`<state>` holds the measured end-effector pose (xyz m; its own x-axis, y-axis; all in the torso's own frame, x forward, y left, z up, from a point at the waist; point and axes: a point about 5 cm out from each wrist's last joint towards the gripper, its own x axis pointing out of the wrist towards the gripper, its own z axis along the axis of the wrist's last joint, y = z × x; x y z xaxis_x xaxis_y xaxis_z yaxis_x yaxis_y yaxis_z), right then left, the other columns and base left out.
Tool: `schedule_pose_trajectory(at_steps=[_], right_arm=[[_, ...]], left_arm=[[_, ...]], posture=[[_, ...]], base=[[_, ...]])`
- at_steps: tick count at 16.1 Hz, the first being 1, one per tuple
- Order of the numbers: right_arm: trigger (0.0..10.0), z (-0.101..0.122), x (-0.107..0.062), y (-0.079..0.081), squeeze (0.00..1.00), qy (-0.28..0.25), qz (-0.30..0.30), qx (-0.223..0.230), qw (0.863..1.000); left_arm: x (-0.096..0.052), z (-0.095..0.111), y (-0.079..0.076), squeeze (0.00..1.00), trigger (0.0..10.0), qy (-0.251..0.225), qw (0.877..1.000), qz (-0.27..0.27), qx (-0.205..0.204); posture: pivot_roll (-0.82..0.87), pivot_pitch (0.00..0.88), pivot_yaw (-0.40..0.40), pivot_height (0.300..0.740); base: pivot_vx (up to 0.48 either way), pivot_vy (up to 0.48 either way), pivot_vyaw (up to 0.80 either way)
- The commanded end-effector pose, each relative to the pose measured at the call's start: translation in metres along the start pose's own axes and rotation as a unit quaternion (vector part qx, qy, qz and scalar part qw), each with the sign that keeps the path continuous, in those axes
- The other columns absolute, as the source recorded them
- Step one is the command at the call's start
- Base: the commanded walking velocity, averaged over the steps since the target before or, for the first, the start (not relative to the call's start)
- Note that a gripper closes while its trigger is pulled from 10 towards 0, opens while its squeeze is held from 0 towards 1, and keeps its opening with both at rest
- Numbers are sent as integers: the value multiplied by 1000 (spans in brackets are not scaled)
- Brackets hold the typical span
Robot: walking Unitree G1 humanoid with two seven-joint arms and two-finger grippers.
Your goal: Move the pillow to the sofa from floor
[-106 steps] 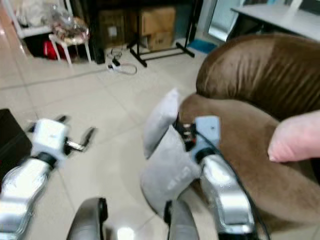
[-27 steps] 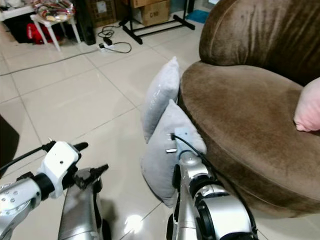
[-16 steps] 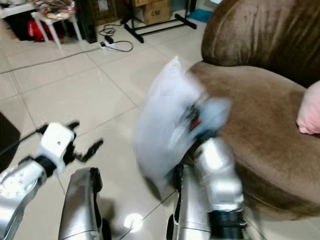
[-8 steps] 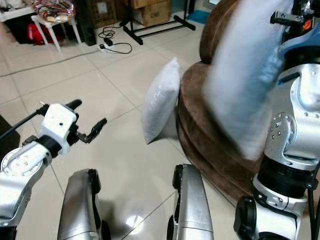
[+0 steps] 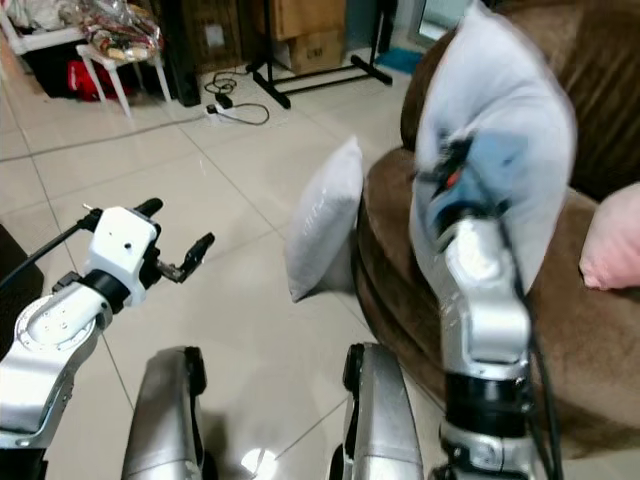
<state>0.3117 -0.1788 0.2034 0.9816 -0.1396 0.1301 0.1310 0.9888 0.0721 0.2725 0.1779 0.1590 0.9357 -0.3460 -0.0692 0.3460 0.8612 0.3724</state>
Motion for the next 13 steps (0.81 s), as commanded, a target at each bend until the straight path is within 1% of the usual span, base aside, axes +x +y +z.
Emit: schedule_pose_trajectory(at_steps=[1,2,3,4,8,9,13], right_arm=[[10000,-23,-3,-12,0,60,-32,-17,998],[10000,-28,-5,-13,0,73,-38,-25,996],[10000,-42,-9,-14,0,107,-34,-42,993],[10000,-48,-11,-14,0,124,-31,-50,991],[10000,-50,-12,-13,0,126,-42,-48,990],[10000,-49,-12,-13,0,128,-41,-47,990],[10000,-52,-16,-13,0,138,-44,-38,989]], left_arm=[[2,2,-1,0,10000,-4,1000,0,6],[2,2,-2,0,10000,-4,1000,0,5],[4,1,-3,0,10000,-2,1000,-3,6],[6,0,-3,0,10000,-1,1000,-4,6],[10,1,-5,0,10000,-4,1000,-8,6],[11,0,-6,0,10000,-4,1000,-8,5],[10,-4,-8,0,10000,1,1000,-8,1]], posture=[[-68,0,-37,506],[-68,0,-37,511],[-85,0,-23,521],[-85,0,-23,531],[-93,0,-15,566],[-94,0,-15,581],[-96,0,-16,626]], base=[[0,0,0],[0,0,0],[0,0,0],[0,0,0],[0,0,0],[0,0,0],[0,0,0]])
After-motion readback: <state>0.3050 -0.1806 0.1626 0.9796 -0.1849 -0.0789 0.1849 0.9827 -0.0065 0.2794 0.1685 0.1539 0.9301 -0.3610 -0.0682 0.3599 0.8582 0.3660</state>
